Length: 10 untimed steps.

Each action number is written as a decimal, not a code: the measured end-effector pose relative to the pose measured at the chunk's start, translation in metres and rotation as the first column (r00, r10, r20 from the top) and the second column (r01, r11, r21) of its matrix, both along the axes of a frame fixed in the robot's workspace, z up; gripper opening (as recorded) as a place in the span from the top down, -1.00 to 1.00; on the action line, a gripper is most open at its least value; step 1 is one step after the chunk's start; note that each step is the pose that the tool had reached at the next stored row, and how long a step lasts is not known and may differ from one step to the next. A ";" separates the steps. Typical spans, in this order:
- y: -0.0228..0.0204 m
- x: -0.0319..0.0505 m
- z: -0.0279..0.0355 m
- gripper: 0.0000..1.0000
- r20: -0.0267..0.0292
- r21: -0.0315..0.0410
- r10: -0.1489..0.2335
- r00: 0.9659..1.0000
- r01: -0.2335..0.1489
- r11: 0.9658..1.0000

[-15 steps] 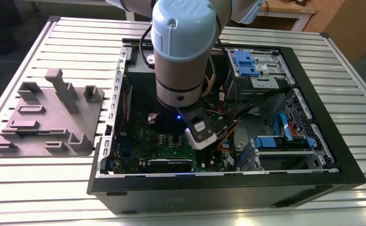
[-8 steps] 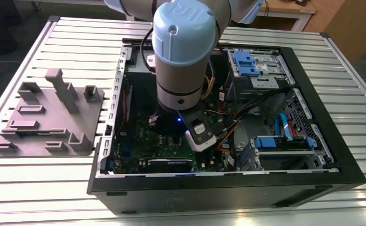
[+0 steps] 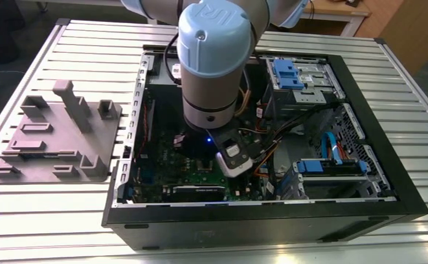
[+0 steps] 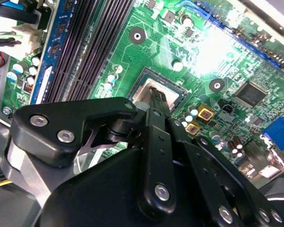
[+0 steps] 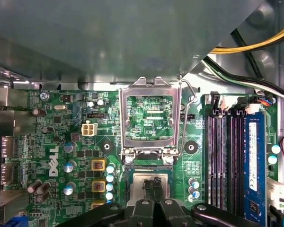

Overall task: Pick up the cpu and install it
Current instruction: 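Place the cpu into insertion slot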

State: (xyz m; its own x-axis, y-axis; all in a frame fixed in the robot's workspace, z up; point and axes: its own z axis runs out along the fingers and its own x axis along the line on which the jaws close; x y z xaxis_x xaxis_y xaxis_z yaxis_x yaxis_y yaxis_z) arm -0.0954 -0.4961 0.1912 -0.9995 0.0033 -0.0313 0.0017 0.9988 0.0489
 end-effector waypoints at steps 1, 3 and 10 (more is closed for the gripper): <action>0.0000 -0.0006 0.0000 0.80 0.001 0.000 0.000 1.000 0.000 1.000; 0.0000 -0.0019 0.0000 0.80 0.003 0.000 0.000 1.000 0.000 1.000; 0.0001 -0.0023 0.0071 0.80 0.003 0.001 0.000 1.000 0.000 1.000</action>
